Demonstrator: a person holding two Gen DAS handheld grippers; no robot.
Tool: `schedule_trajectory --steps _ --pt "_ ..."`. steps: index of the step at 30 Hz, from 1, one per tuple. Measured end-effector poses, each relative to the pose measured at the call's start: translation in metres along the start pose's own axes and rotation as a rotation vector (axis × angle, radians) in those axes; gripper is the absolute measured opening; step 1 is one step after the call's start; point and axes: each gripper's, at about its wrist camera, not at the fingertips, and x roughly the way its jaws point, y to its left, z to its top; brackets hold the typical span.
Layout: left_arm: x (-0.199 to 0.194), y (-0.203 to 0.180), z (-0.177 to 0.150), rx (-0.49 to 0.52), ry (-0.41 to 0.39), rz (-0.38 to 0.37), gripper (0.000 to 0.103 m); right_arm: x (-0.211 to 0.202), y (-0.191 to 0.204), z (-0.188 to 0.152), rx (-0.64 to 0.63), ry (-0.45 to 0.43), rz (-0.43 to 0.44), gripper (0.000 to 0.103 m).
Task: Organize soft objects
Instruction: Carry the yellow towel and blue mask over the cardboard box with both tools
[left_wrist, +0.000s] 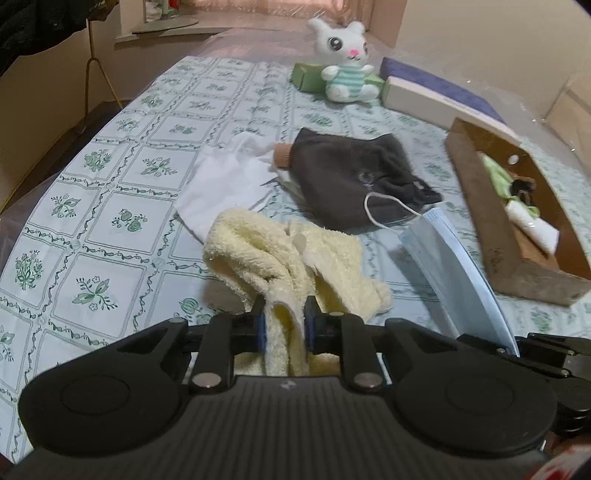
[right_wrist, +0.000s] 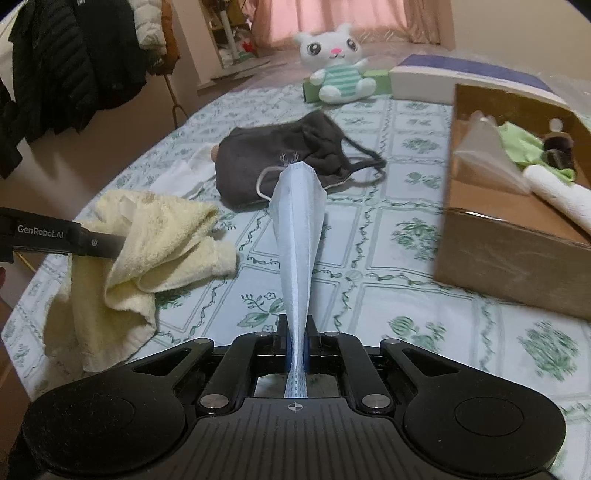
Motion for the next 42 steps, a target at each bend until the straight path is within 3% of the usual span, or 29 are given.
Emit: schedule_trajectory --steps 21,34,42 --pt "-0.078 -0.066 0.017 0.108 -0.166 -0.202 0.016 -0.112 -0.032 -0.003 0.102 -0.198 -0.048 0.005" --pt "-0.07 -0.143 0.058 0.202 -0.226 -0.335 0.016 -0.152 -0.08 0.017 0.187 -0.298 -0.164 0.005" --pt "-0.045 -0.189 0.079 0.24 -0.214 -0.375 0.016 -0.16 -0.108 0.032 0.227 -0.334 -0.209 0.005"
